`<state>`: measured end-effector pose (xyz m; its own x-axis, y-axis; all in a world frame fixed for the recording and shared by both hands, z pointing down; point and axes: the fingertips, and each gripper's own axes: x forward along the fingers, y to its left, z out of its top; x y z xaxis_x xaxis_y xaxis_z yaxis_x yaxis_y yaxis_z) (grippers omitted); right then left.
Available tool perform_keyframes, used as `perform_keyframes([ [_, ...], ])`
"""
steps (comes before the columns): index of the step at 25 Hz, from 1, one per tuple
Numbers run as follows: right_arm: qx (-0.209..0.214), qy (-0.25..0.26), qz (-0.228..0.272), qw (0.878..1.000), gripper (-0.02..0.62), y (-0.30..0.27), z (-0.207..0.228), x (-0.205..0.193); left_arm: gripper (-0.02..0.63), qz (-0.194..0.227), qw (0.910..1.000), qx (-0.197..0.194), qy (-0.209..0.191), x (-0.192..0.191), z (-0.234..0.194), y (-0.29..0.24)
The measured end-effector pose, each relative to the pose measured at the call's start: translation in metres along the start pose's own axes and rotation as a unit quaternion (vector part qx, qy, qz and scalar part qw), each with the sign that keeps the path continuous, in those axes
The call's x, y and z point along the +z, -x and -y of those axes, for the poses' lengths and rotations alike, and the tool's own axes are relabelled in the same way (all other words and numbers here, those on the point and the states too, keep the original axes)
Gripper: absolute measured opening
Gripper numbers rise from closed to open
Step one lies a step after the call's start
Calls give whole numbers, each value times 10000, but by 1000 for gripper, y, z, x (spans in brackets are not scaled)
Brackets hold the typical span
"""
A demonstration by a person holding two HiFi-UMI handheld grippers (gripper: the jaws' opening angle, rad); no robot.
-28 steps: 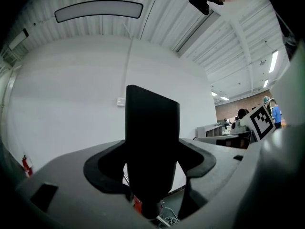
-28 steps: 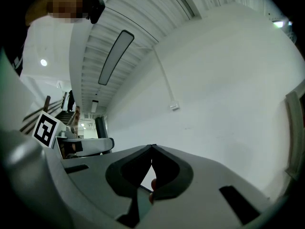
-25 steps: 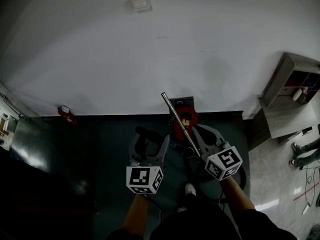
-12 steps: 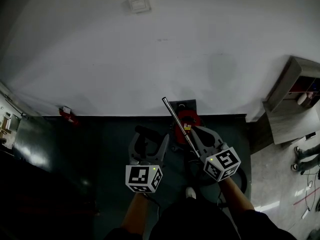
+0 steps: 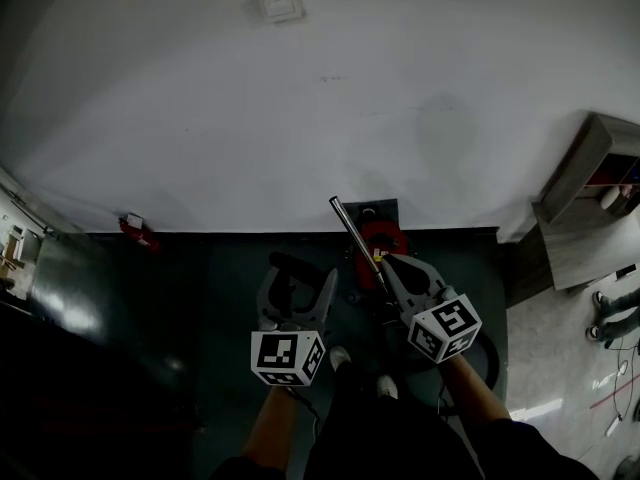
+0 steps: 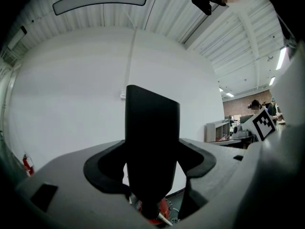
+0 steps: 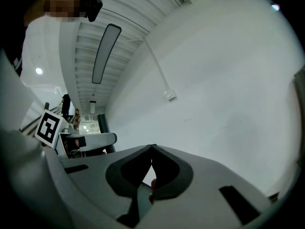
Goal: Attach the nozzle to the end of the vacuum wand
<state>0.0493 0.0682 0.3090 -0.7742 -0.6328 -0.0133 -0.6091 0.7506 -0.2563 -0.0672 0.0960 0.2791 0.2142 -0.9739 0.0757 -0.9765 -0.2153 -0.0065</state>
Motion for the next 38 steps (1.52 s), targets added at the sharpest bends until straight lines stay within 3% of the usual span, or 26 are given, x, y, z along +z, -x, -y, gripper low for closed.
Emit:
perform_keyframes([
  [25, -685, -152, -245, 9972, 17, -133, 36, -27, 324, -130, 9980, -500, 352, -23, -123, -107],
  [38, -902, -20, -377, 9952, 17, -159, 44, -27, 324, -186, 9965, -651, 493, -28, -145, -129],
])
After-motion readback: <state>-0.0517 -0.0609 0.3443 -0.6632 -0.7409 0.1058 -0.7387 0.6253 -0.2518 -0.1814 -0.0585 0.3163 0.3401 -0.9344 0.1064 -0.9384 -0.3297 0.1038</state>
